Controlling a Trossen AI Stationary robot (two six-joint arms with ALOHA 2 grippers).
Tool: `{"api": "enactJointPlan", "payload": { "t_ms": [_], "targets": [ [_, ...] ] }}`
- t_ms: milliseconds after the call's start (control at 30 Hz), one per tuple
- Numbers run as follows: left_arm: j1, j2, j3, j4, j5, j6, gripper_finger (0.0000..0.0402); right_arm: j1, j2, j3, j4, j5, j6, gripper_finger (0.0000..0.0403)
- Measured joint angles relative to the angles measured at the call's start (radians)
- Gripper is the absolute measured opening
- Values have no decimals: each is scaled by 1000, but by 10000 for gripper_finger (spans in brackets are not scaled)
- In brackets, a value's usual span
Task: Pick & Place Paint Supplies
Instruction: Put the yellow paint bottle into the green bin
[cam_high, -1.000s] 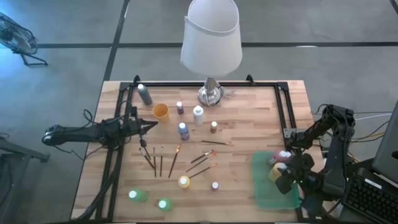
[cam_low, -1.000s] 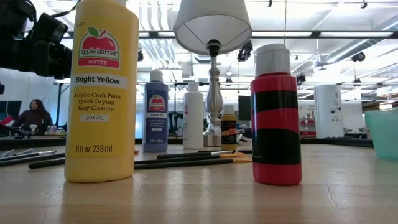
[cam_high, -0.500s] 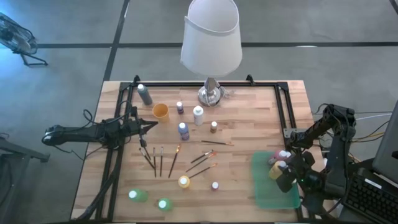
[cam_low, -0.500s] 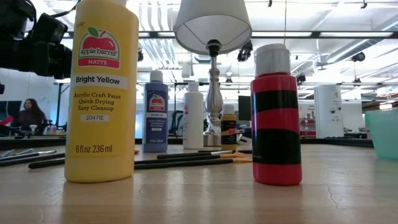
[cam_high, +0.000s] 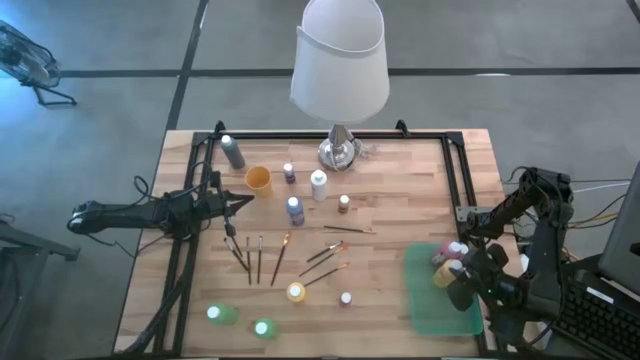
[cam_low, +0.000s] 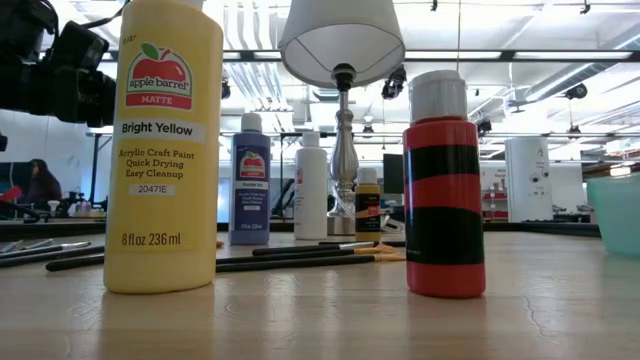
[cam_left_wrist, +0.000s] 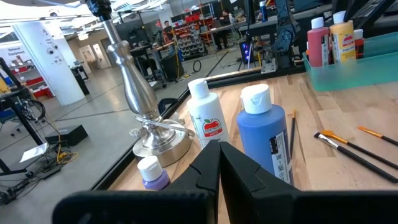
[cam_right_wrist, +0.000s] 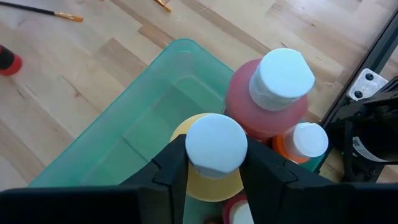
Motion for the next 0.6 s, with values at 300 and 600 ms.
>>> {"api": "enactJointPlan", "payload": {
  "t_ms": [300,600],
  "targets": [
    [0,0,0,0,0,0,13,18,0,0,2,-12,0,111],
    [-1,0,0,0,0,0,13,18,1,-4,2,-16,0,111]
  ]
}}
